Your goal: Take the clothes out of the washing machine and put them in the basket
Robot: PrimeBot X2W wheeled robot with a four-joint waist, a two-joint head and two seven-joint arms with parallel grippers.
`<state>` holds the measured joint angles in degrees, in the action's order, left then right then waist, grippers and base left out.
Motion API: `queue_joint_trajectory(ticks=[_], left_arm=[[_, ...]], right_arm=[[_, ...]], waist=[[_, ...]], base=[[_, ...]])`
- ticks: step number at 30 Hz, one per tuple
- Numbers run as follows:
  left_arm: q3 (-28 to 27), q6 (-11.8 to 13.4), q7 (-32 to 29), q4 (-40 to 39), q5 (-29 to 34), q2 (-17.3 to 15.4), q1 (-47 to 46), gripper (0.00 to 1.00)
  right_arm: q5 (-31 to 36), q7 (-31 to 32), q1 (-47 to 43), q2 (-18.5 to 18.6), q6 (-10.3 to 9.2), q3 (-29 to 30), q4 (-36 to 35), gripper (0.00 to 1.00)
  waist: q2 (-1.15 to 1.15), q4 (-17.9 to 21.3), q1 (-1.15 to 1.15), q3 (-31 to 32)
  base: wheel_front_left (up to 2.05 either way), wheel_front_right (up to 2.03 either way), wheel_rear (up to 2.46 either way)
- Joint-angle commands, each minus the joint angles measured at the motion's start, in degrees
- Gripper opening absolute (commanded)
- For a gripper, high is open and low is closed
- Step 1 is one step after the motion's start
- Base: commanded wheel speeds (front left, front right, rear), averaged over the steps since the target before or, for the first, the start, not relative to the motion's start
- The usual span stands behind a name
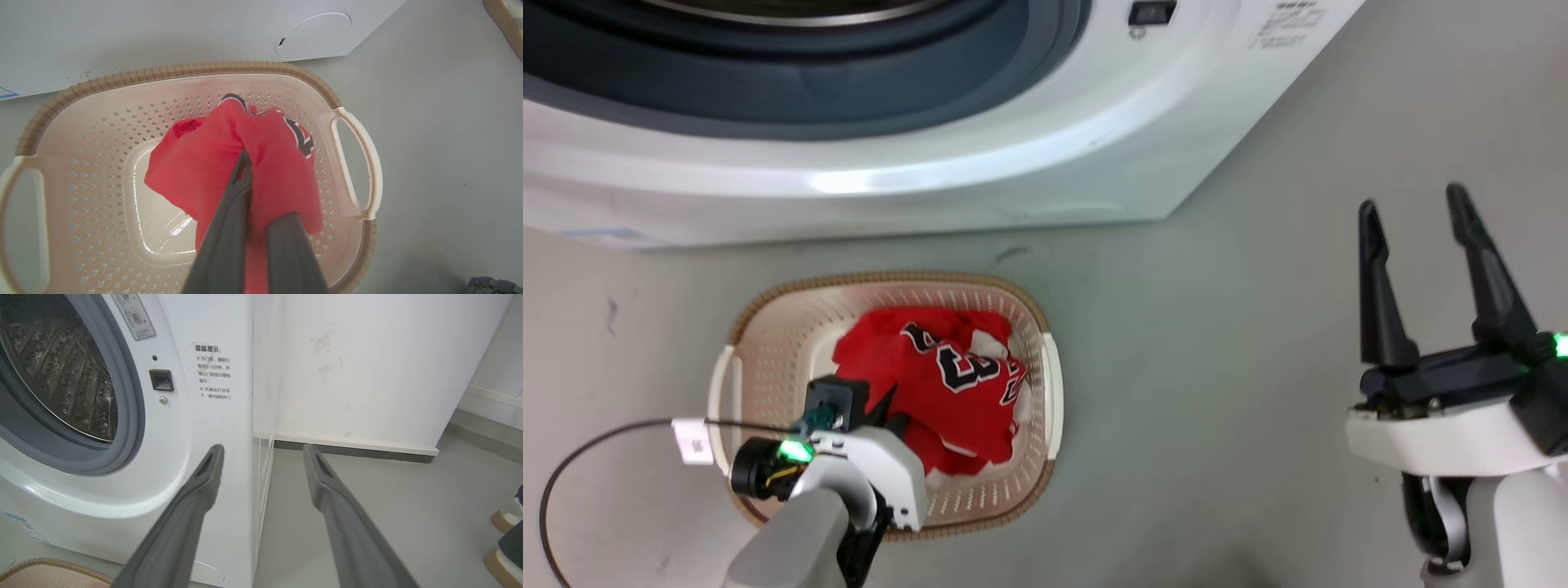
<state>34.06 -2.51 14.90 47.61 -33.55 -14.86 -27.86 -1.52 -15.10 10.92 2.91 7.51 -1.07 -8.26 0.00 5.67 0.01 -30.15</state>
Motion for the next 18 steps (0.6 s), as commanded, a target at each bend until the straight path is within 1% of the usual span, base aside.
queue_joint_trajectory(ticks=[1,4,5,8,13,18], left_arm=[[-0.07,-0.35,0.40,1.57,0.23,0.51,-1.71,0.00],[0.51,-1.49,0.36,8.34,0.72,2.20,-5.66,0.00],[1.00,-2.41,-0.03,14.45,0.71,3.65,-9.10,0.00],[1.64,-2.84,-0.91,19.41,0.92,4.48,-11.92,0.00],[2.29,-3.45,-4.01,23.94,0.76,5.43,-15.19,0.00],[3.95,-3.10,-8.96,25.56,1.67,4.99,-16.34,0.00]], right_arm=[[-0.05,-0.09,1.23,-0.06,-0.04,0.17,-0.41,1.00],[-0.24,-0.09,2.76,-0.07,-0.04,0.61,-1.03,1.00],[-0.51,-0.10,4.00,-0.07,-0.04,1.04,-1.57,1.00],[-0.65,-0.10,5.10,-0.07,-0.04,1.13,-1.89,1.00],[-0.94,-0.10,5.94,-0.07,-0.04,1.25,-2.26,1.00],[-0.92,-0.10,6.03,-0.07,-0.04,1.38,-2.29,1.00]], waist=[[0.00,0.61,-0.01,-3.89],[0.00,0.79,-0.01,-7.04],[0.00,0.80,-0.01,-9.66],[0.00,0.97,-0.01,-11.86],[0.00,1.26,-0.01,-14.64],[0.00,1.19,-0.01,-15.81]], base=[[0.00,0.00,0.00],[0.00,0.00,0.00],[0.00,0.00,0.00],[0.00,0.00,0.00],[0.00,0.00,0.00],[0.00,0.00,0.00]])
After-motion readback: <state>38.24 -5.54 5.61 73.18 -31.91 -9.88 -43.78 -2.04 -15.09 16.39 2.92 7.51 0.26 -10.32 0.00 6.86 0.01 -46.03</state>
